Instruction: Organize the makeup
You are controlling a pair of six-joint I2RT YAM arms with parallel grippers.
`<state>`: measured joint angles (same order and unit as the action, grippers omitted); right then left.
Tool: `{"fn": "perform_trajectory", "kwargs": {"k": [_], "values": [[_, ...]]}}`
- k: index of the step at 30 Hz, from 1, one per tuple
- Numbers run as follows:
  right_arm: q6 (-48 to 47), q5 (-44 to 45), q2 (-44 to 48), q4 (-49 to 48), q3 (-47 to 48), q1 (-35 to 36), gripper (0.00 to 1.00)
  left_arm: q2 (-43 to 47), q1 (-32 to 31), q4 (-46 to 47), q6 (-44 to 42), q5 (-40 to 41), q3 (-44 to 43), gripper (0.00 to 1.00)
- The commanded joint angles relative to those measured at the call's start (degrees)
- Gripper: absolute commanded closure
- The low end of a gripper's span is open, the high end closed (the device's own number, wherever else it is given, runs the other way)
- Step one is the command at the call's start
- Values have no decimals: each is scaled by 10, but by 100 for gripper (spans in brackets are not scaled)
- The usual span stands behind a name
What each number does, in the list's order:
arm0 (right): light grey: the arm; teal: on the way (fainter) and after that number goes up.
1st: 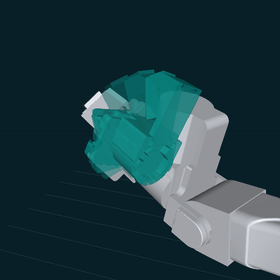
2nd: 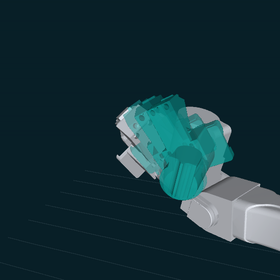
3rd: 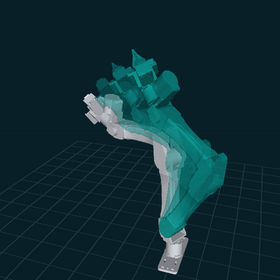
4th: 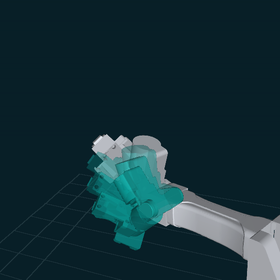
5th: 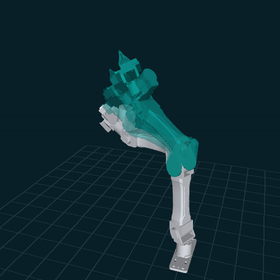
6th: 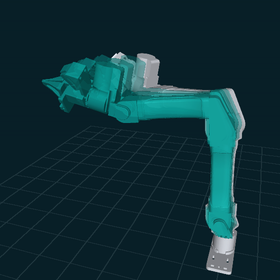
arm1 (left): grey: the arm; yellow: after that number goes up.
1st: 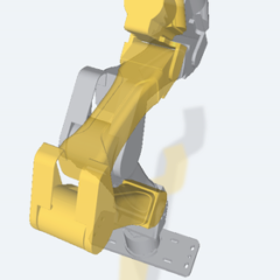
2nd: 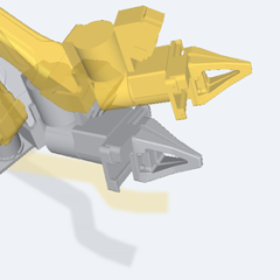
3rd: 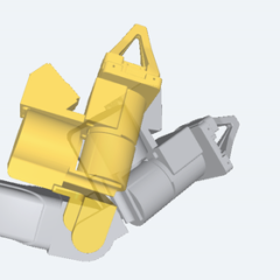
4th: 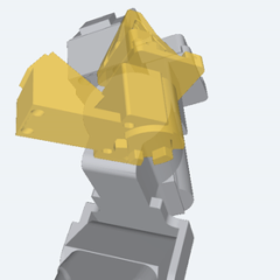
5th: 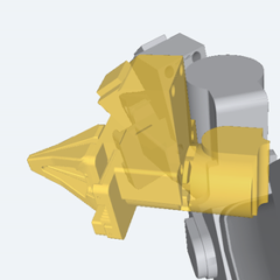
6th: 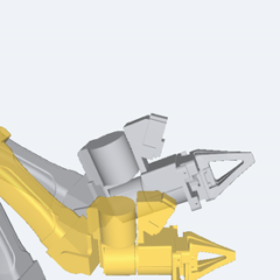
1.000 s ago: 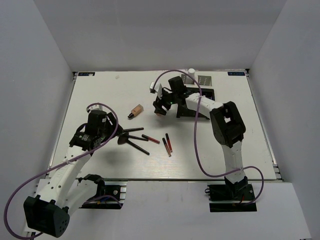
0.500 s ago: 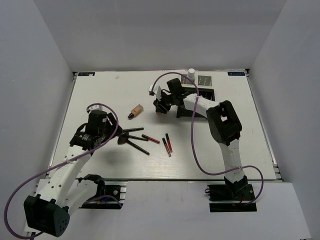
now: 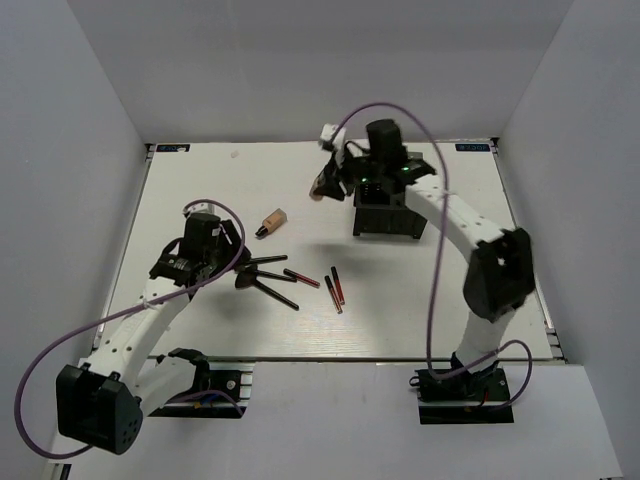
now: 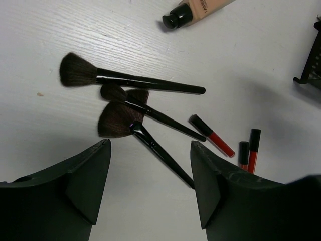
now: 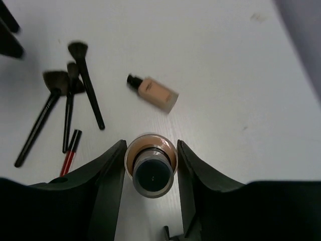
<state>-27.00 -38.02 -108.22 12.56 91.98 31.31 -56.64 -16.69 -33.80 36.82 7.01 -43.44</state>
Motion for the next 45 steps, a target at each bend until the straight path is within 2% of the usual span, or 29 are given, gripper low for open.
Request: {"fn": "perform_trajectory", "kwargs": {"k": [1,6,13,17,21,31,37,42,43,45], "values": [[43,-45,108,-4,-4,-34,88,-17,-3,48,-24,-24,-5,26],[65,10,195,-20,-68,-97,89,-39,-3,115,-84,-37,12,27],[81,78,206,-3,-77,-201,90,-58,-3,214,-165,-35,45,27],[87,81,165,4,-43,-252,90,-79,-3,227,-170,-46,35,27],[85,74,111,-1,0,-273,91,-94,-3,236,-168,-52,32,27],[92,72,-46,-1,125,-280,90,-160,-3,254,-222,-40,4,24],[77,107,-74,-6,137,-281,88,-188,-3,263,-239,-37,-21,23],[59,115,-88,9,131,-282,78,-217,-3,276,-252,-39,-38,22],[57,117,-89,14,131,-281,65,-229,-3,281,-256,-38,-43,22],[50,119,-95,25,132,-281,54,-242,-3,297,-268,-38,-48,22]]}}
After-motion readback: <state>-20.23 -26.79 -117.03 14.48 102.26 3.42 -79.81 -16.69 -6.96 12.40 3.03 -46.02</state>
